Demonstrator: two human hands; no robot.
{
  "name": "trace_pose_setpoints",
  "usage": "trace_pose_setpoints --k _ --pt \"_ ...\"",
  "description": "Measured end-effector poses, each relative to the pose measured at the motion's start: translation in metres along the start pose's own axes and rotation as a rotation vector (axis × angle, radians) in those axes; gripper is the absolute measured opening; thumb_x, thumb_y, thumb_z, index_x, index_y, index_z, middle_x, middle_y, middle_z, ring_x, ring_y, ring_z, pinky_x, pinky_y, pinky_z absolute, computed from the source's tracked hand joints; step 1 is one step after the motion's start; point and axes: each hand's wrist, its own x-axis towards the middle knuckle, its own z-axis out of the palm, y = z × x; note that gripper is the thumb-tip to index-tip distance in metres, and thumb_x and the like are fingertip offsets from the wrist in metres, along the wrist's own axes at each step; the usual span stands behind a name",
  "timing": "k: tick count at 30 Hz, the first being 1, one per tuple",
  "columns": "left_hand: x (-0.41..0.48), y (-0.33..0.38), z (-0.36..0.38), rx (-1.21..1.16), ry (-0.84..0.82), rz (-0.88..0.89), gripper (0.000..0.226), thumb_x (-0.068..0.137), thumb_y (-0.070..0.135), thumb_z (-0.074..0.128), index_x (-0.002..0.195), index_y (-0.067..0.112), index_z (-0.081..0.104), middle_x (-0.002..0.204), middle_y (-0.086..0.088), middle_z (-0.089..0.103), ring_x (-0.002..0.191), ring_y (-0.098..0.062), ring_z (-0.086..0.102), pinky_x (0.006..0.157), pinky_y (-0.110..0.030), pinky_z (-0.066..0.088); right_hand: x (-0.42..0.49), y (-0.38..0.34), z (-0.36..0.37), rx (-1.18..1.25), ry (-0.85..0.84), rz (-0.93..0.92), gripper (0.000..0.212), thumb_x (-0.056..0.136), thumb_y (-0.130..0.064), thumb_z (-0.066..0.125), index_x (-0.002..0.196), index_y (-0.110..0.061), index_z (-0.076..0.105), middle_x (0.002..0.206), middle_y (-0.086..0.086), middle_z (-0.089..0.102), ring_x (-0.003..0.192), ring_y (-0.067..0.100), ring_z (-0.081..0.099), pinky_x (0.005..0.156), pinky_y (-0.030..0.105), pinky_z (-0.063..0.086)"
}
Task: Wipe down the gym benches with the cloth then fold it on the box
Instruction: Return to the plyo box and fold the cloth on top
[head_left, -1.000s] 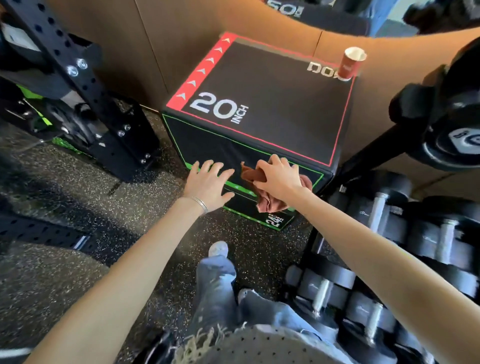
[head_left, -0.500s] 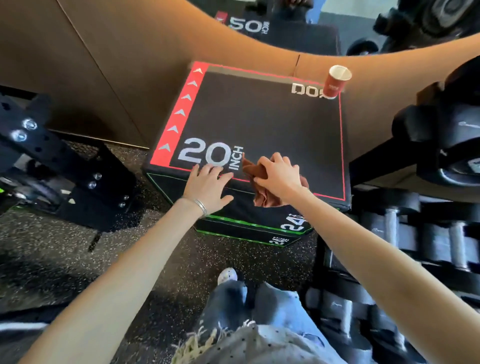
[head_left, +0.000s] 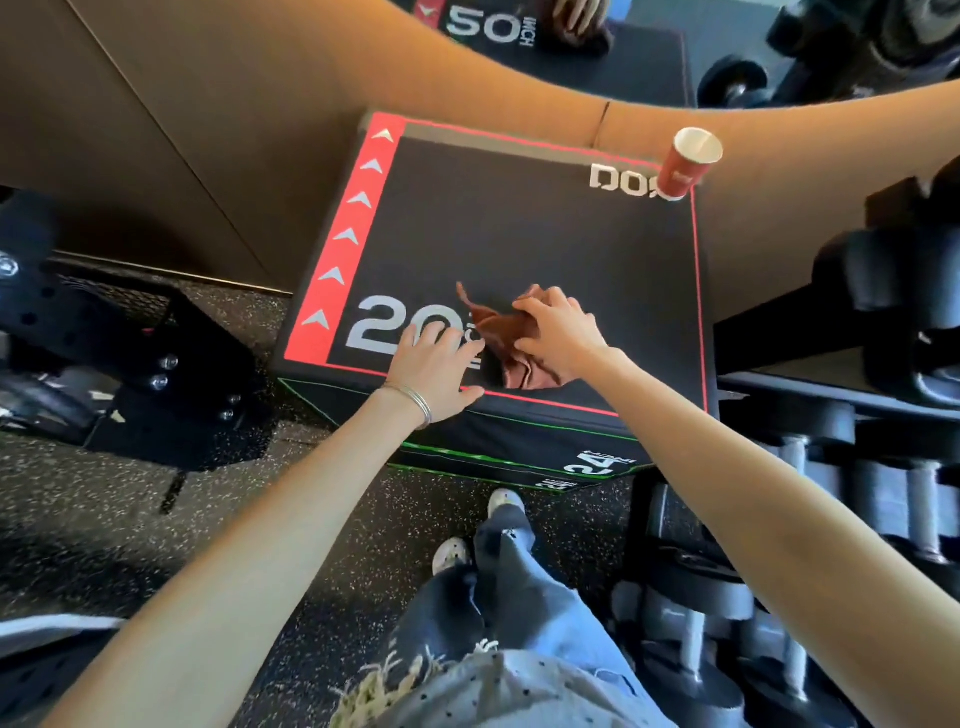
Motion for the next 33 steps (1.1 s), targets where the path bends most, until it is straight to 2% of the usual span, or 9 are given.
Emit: trace_pose_setpoints --k 3,8,11,14,18,23,27,30,33 --pt "0.013 0.001 0.002 -0.024 -0.023 0.005 0.064 0.087 0.055 0.047 0.144 0.028 0.033 0.148 -0.004 0.037 0.136 -0.027 0.03 0.113 -0.049 0.021 0.005 0.015 0.003 0.024 0.015 -0.023 0.053 0.089 -0.026 0.054 0.139 -0.033 0.039 0.142 0.001 0.038 0.125 0.032 0.04 0.099 0.049 0.035" --pt "0.035 -0.003 0.003 -0.05 -0.057 0.027 0.063 0.088 0.052 0.048 0.144 0.029 0.032 0.151 -0.003 0.033 0.139 -0.028 0.027 0.113 -0.047 0.022 0.0 0.05 0.005 0.034 0.118 -0.008 0.046 0.093 -0.02 0.051 0.137 -0.031 0.043 0.144 0.002 0.04 0.13 0.025 0.038 0.098 0.046 0.028" --pt "0.049 -0.002 0.001 -0.086 -0.052 0.057 0.061 0.087 0.047 0.053 0.143 0.029 0.035 0.15 -0.002 0.034 0.141 -0.028 0.023 0.114 -0.048 0.018 -0.01 0.073 0.006 0.05 0.167 0.024 0.043 0.088 -0.011 0.056 0.128 -0.026 0.054 0.134 0.002 0.047 0.124 0.023 0.04 0.094 0.042 0.028" --pt "0.062 0.006 0.0 -0.087 -0.024 0.161 0.058 0.087 0.043 0.056 0.14 0.026 0.041 0.147 0.0 0.038 0.14 -0.025 0.025 0.115 -0.046 0.018 -0.021 0.087 0.012 0.055 0.185 -0.085 0.03 0.082 -0.008 0.063 0.111 -0.017 0.066 0.121 0.006 0.054 0.111 0.029 0.048 0.085 0.042 0.035" --pt "0.076 0.015 -0.002 -0.136 0.052 0.25 0.044 0.084 0.036 0.063 0.123 0.018 0.058 0.14 -0.004 0.048 0.133 -0.026 0.037 0.109 -0.042 0.029 -0.024 0.096 0.019 0.086 0.196 -0.17 0.021 0.08 -0.008 0.07 0.1 -0.013 0.07 0.11 0.01 0.058 0.104 0.031 0.053 0.081 0.043 0.041" --pt "0.092 0.018 -0.005 -0.194 0.083 0.223 0.035 0.083 0.039 0.064 0.111 0.017 0.06 0.126 -0.003 0.057 0.113 -0.025 0.054 0.094 -0.039 0.041 -0.008 0.103 0.017 0.106 0.138 -0.168 0.037 0.08 -0.017 0.073 0.115 -0.015 0.063 0.121 0.01 0.054 0.11 0.032 0.05 0.085 0.044 0.044" --pt "0.1 0.023 -0.004 -0.22 0.053 0.196 0.035 0.083 0.035 0.065 0.112 0.017 0.054 0.121 -0.003 0.055 0.102 -0.025 0.057 0.085 -0.036 0.043 -0.001 0.111 0.009 0.018 -0.066 -0.255 0.065 0.073 -0.029 0.079 0.132 -0.021 0.052 0.136 0.004 0.046 0.125 0.027 0.039 0.092 0.042 0.039" --pt "0.103 0.027 -0.003 -0.22 0.053 0.146 0.03 0.084 0.024 0.064 0.112 0.018 0.054 0.121 -0.004 0.053 0.1 -0.025 0.056 0.082 -0.035 0.044 -0.001 0.115 0.004 -0.079 -0.025 -0.298 0.058 0.077 -0.025 0.076 0.13 -0.023 0.053 0.131 0.002 0.051 0.117 0.026 0.047 0.088 0.038 0.04" --pt "0.106 0.029 -0.005 -0.185 0.088 0.127 0.027 0.082 0.015 0.065 0.109 0.016 0.058 0.117 -0.006 0.055 0.097 -0.027 0.056 0.078 -0.037 0.044 0.0 0.114 -0.001 -0.102 0.145 -0.393 0.035 0.073 -0.012 0.076 0.107 -0.016 0.069 0.106 0.007 0.065 0.09 0.03 0.062 0.072 0.039 0.046"
